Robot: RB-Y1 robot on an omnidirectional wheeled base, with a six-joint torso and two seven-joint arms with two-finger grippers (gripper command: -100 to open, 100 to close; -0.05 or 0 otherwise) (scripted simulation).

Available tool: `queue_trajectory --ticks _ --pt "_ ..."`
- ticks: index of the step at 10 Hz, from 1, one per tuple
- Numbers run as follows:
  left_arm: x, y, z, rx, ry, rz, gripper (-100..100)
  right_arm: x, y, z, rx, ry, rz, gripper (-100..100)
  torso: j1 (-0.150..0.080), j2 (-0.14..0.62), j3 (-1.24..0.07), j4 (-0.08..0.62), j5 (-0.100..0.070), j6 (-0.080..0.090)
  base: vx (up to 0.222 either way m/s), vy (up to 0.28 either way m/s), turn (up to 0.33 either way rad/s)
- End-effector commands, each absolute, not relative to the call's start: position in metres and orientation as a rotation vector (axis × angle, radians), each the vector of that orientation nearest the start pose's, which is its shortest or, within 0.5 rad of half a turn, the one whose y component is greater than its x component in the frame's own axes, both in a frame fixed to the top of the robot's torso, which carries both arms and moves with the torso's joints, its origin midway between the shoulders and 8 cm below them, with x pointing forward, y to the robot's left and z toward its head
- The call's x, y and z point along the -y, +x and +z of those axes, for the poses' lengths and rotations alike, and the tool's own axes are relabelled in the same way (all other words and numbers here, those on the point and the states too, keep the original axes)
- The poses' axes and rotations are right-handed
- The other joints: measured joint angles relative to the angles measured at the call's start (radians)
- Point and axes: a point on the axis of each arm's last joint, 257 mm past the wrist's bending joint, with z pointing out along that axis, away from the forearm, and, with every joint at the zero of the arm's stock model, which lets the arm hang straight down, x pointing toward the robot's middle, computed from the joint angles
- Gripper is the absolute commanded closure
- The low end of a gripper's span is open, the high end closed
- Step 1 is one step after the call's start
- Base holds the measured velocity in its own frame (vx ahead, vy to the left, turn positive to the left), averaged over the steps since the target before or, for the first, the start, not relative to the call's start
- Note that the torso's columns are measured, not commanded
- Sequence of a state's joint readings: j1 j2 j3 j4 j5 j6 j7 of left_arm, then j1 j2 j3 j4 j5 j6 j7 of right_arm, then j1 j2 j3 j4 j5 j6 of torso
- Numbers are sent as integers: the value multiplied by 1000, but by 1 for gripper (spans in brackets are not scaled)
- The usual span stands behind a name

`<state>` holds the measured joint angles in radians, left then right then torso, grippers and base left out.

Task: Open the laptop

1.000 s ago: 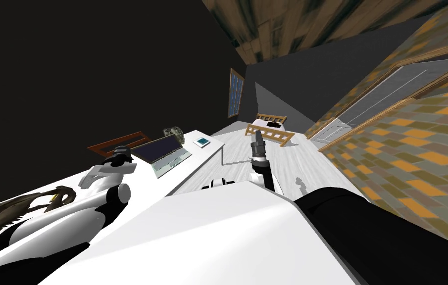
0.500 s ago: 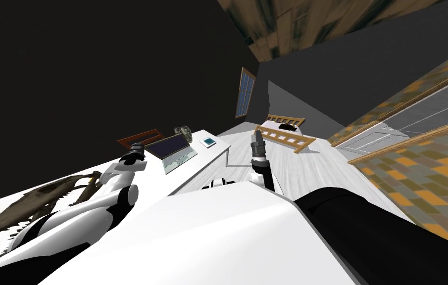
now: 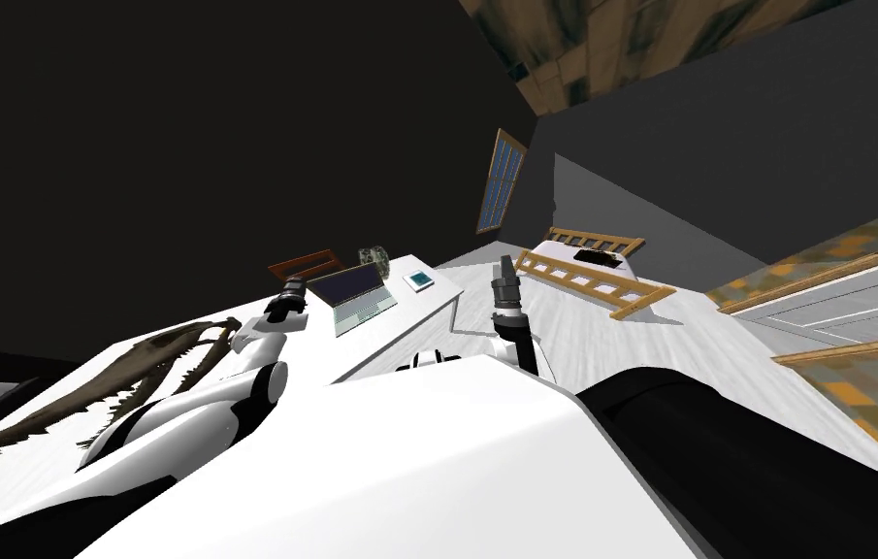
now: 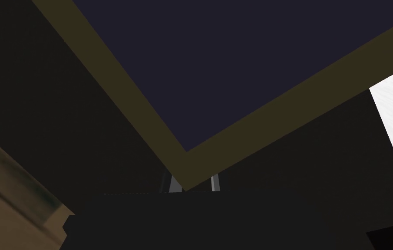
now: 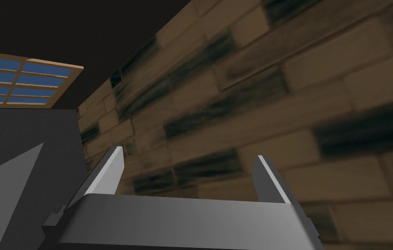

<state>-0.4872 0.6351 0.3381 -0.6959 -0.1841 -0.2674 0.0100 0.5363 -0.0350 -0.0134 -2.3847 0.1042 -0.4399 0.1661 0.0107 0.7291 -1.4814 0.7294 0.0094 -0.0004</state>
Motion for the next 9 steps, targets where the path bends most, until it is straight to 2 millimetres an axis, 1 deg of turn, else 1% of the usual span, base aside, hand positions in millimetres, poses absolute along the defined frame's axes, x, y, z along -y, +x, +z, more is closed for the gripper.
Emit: queue_trajectory --ticks 1,2,3,4,5,6,7,8,9 --pt "-570 605 -159 -1198 -916 -545 100 268 332 47 -722 490 1055 0 1 1 1 0 0 3 79 9 305" --pt "-569 605 -159 -1193 -920 -551 100 268 332 47 -722 490 1055 0 0 0 0 0 0 -2 84 -5 259" --pt "-569 605 -159 -1196 -913 -540 100 268 332 47 -722 490 1055 0 1 -1 0 -1 1 -1 34 -9 51" --pt "-532 615 -160 -1198 -858 -603 100 268 332 47 -722 490 1055 0 0 -1 -1 -2 1 3 76 -2 361" --pt "-531 615 -159 -1195 -854 -597 100 269 332 47 -722 490 1055 0 -2 -2 -1 -3 1 -1 72 -28 256" --pt "-530 616 -155 -1190 -845 -599 100 268 332 47 -722 490 1055 0 -1 -3 -2 -2 0 0 24 -21 19" --pt "-532 615 -160 -1196 -854 -594 100 268 332 47 -722 490 1055 0 0 -4 -3 -1 -1 5 4 5 -40" --pt "-496 621 -160 -1191 -802 -646 100 268 332 47 -722 490 1055 0 -1 -4 -3 -2 -1 5 74 16 306" --pt "-494 621 -160 -1187 -801 -647 100 268 332 47 -722 490 1055 0 -2 -6 -3 -3 -1 0 83 -21 278"
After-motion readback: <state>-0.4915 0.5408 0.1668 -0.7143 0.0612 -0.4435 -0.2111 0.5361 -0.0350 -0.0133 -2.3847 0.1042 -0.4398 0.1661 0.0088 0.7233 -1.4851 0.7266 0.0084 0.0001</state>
